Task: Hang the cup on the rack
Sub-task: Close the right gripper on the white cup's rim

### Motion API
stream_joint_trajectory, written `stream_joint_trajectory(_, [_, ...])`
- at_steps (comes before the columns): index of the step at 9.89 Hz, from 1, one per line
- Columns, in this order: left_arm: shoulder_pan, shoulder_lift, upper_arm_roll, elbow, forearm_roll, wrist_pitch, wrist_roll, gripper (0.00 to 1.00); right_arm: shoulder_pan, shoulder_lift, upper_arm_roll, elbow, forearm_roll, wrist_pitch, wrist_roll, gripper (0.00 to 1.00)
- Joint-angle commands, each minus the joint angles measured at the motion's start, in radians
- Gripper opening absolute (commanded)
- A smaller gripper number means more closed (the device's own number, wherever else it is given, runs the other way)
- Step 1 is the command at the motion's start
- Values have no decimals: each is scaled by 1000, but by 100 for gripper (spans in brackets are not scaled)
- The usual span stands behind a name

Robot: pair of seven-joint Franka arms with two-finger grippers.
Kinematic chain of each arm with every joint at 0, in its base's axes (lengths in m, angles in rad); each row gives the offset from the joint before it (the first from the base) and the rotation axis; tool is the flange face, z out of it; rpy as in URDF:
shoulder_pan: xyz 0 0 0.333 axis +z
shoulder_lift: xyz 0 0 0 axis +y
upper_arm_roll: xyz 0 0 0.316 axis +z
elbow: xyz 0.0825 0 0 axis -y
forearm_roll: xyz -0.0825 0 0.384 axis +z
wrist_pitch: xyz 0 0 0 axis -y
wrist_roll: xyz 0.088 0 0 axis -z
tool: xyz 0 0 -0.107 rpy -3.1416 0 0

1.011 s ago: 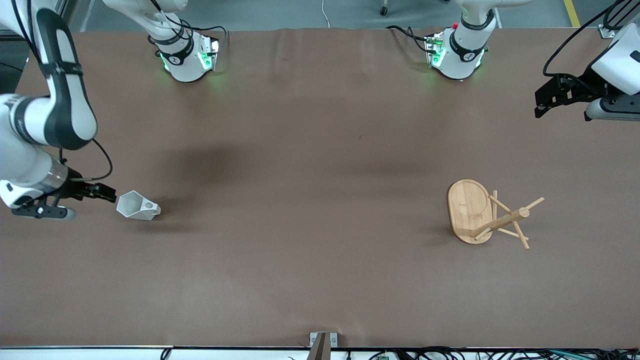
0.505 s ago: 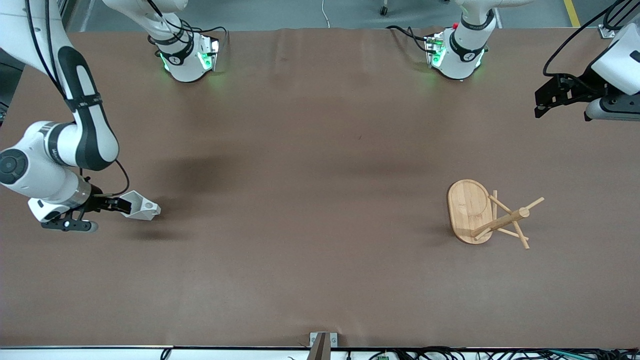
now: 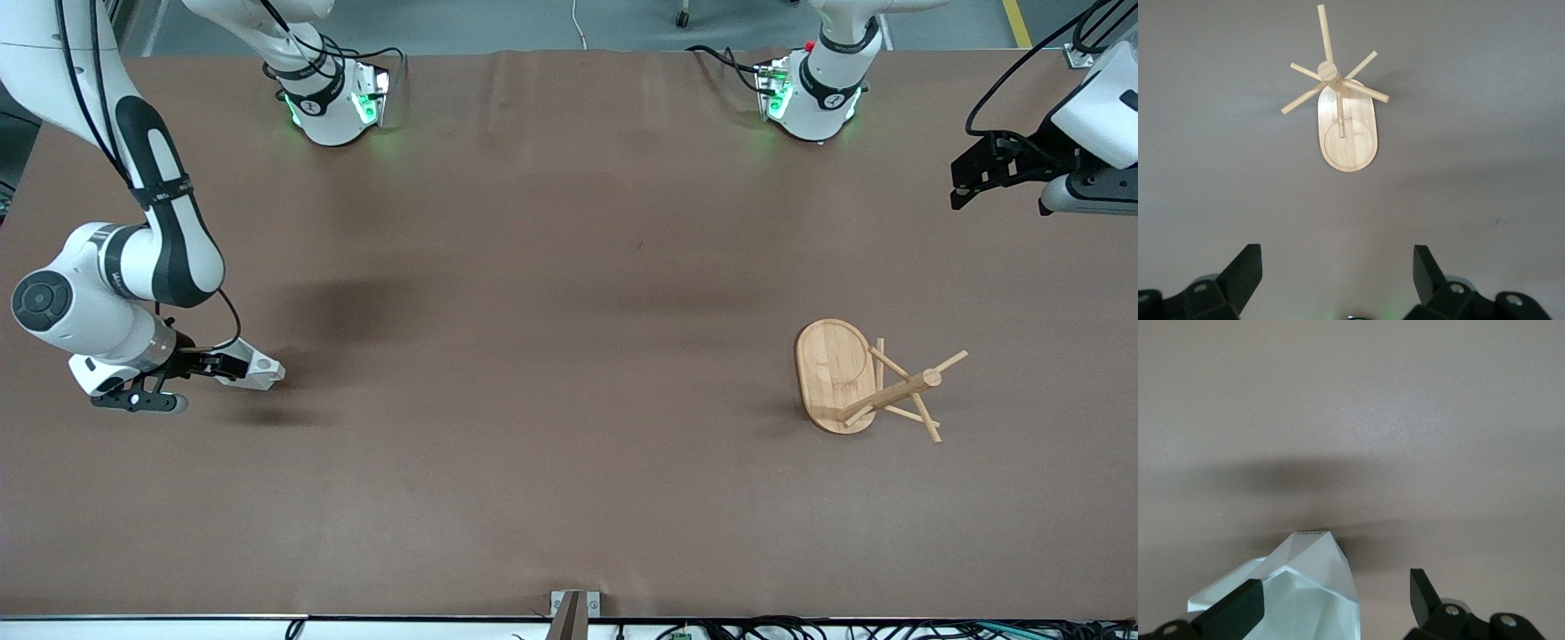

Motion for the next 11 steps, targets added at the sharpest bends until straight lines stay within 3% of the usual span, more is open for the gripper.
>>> stream_joint_trajectory(1, [-2,17,-2,-9,2,-16,7,100,-7,-35,7,-28,8,-32,3,97])
stream_joint_trajectory(4, [-2,17,-3,-7,2,-16,8,100,-11,-69,7,-32,8,-92,-1,97])
stream_joint_trajectory(9, [-4,17,-3,-7,2,-16,8,100,-22,-65,5,-77,8,-42,-56,96])
stream_joint_trajectory(10, [-4,17,-3,-7,2,-16,8,100,-22,-63,7,-80,8,-39,-58,94])
stream_joint_trajectory(11, [-2,17,-3,-7,2,-16,8,100,-22,-60,7,-80,8,-23,-58,84])
